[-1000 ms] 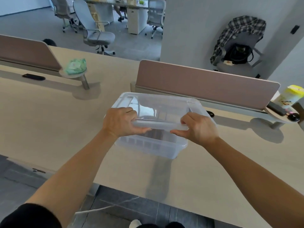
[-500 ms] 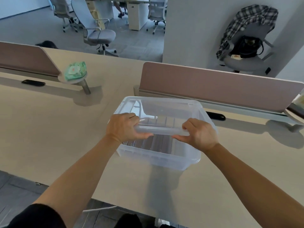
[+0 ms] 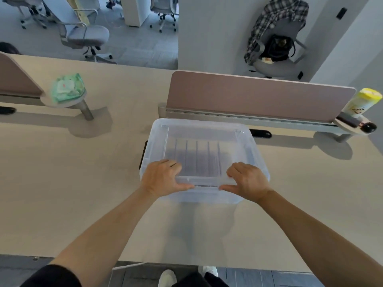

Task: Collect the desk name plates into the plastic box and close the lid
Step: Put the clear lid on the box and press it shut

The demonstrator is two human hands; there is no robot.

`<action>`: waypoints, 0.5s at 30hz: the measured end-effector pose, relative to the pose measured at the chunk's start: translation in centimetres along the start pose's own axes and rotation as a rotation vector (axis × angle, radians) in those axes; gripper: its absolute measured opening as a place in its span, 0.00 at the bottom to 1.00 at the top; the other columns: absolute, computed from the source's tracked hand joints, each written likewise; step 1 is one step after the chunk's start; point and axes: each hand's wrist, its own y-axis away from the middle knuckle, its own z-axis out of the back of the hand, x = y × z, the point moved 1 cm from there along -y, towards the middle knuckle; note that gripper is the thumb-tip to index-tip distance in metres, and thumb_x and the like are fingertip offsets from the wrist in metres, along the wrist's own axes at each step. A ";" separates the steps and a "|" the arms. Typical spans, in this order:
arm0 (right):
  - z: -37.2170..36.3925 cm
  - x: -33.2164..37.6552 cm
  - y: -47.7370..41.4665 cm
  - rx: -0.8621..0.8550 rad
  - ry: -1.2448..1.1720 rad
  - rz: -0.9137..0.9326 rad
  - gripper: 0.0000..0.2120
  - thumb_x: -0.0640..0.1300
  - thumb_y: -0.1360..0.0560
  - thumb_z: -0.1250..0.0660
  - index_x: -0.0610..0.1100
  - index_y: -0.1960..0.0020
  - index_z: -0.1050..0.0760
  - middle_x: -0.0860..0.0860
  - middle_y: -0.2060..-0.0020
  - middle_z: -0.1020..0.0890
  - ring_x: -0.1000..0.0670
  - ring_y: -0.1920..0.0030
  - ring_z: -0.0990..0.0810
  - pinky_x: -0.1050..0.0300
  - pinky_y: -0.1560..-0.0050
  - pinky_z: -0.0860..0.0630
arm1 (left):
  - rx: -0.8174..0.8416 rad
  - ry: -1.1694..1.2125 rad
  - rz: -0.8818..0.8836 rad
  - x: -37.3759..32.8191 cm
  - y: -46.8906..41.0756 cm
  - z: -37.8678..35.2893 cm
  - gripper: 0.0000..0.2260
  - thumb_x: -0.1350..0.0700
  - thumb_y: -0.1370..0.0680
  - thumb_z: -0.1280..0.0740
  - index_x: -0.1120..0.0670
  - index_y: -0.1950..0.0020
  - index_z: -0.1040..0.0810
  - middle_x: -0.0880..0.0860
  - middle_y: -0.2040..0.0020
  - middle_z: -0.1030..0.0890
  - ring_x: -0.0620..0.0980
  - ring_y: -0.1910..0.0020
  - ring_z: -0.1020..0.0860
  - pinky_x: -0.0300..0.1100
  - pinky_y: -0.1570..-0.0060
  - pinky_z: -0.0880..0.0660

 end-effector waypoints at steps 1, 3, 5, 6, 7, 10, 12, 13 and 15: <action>-0.1 0.3 0.2 0.024 0.012 -0.016 0.28 0.67 0.25 0.39 0.41 0.63 0.24 0.49 0.69 0.25 0.48 0.73 0.27 0.61 0.72 0.38 | 0.023 0.012 0.006 0.1 0.2 0.0 0.30 0.26 0.38 0.32 0.52 0.70 0.37 0.47 0.75 0.33 0.48 0.76 0.35 0.35 0.73 0.50; -0.2 0.9 0.5 0.070 0.041 -0.044 0.27 0.66 0.28 0.38 0.42 0.63 0.25 0.50 0.70 0.25 0.48 0.73 0.27 0.61 0.72 0.39 | 0.068 0.034 0.024 0.2 0.5 -0.2 0.30 0.27 0.39 0.32 0.51 0.69 0.40 0.46 0.75 0.34 0.47 0.75 0.37 0.35 0.72 0.54; -0.5 1.3 0.7 0.114 0.059 -0.064 0.25 0.65 0.31 0.32 0.42 0.63 0.25 0.50 0.69 0.25 0.48 0.73 0.27 0.61 0.72 0.40 | 0.118 0.051 0.037 0.4 0.7 -0.4 0.30 0.27 0.39 0.33 0.51 0.69 0.40 0.46 0.75 0.34 0.47 0.75 0.38 0.34 0.73 0.55; -0.6 1.4 0.8 0.136 0.063 -0.076 0.24 0.63 0.33 0.28 0.42 0.63 0.25 0.50 0.69 0.24 0.48 0.73 0.26 0.61 0.71 0.39 | 0.143 0.061 0.044 0.4 0.9 -0.6 0.29 0.27 0.38 0.34 0.51 0.69 0.40 0.46 0.75 0.34 0.47 0.76 0.37 0.35 0.73 0.55; -0.8 1.6 1.0 0.158 0.066 -0.092 0.23 0.62 0.35 0.24 0.42 0.63 0.25 0.50 0.69 0.24 0.48 0.73 0.26 0.61 0.71 0.39 | 0.164 0.066 0.052 0.5 1.1 -0.9 0.29 0.27 0.38 0.35 0.51 0.69 0.40 0.46 0.75 0.35 0.47 0.76 0.37 0.35 0.73 0.55; -0.9 2.1 1.5 0.194 0.064 -0.136 0.23 0.59 0.39 0.19 0.43 0.61 0.23 0.51 0.67 0.22 0.49 0.71 0.24 0.62 0.70 0.35 | 0.223 0.067 0.064 0.7 1.6 -1.5 0.28 0.27 0.37 0.37 0.52 0.70 0.37 0.46 0.75 0.34 0.47 0.76 0.35 0.35 0.74 0.55; -1.2 2.3 1.8 0.198 0.069 -0.155 0.22 0.59 0.39 0.19 0.43 0.61 0.22 0.51 0.66 0.21 0.49 0.70 0.23 0.62 0.69 0.34 | 0.241 0.061 0.068 0.9 1.8 -1.8 0.27 0.28 0.37 0.37 0.52 0.70 0.37 0.46 0.75 0.33 0.48 0.76 0.34 0.34 0.74 0.53; -1.3 2.3 1.9 0.196 0.077 -0.159 0.22 0.59 0.39 0.19 0.43 0.61 0.22 0.51 0.66 0.21 0.49 0.70 0.23 0.62 0.69 0.35 | 0.238 0.048 0.062 1.0 1.9 -1.9 0.27 0.28 0.37 0.37 0.51 0.69 0.37 0.46 0.75 0.33 0.48 0.75 0.33 0.35 0.74 0.53; -1.4 2.4 2.0 0.208 0.078 -0.179 0.22 0.59 0.39 0.19 0.43 0.60 0.22 0.51 0.65 0.21 0.48 0.69 0.22 0.63 0.69 0.35 | 0.250 0.033 0.040 1.0 1.8 -1.9 0.27 0.29 0.36 0.35 0.51 0.68 0.38 0.45 0.73 0.34 0.48 0.74 0.33 0.35 0.74 0.52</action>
